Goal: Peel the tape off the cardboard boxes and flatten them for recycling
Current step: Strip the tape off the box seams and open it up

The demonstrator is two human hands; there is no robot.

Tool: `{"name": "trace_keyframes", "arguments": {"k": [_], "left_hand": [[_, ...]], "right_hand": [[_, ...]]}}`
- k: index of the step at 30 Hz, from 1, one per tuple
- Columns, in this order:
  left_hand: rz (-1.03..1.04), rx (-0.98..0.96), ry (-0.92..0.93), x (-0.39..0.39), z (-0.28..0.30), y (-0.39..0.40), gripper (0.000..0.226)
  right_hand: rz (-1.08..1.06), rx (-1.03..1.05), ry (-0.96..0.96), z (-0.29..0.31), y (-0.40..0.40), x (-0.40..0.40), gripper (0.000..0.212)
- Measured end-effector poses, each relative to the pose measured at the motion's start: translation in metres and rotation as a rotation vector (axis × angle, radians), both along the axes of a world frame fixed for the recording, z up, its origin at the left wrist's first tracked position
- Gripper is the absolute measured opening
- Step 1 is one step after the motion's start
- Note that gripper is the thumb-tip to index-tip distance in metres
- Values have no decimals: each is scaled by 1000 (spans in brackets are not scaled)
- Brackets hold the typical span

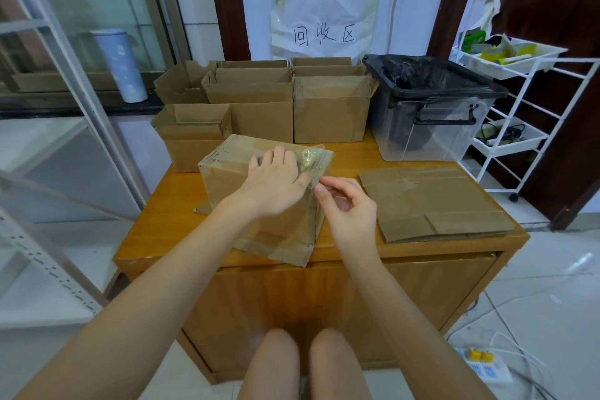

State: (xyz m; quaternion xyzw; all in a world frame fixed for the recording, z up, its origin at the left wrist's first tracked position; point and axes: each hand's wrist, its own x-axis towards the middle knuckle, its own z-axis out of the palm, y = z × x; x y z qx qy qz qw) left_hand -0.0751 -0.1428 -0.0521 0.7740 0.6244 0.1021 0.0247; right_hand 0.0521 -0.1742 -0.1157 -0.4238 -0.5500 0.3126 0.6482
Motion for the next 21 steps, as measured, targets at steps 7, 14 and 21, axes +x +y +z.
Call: {"name": "trace_keyframes", "arguments": {"k": [7,14,21], "left_hand": [[11,1,17,2,-2,2,38],[4,2,17,1,-1,0,37],[7,3,22,1,-1,1,38]], "right_hand": [[-17,-5,-296,14,7,8,9],[200,-220,-359,36,17,21,5],[211,-251,-232,26,15,22,3]]}}
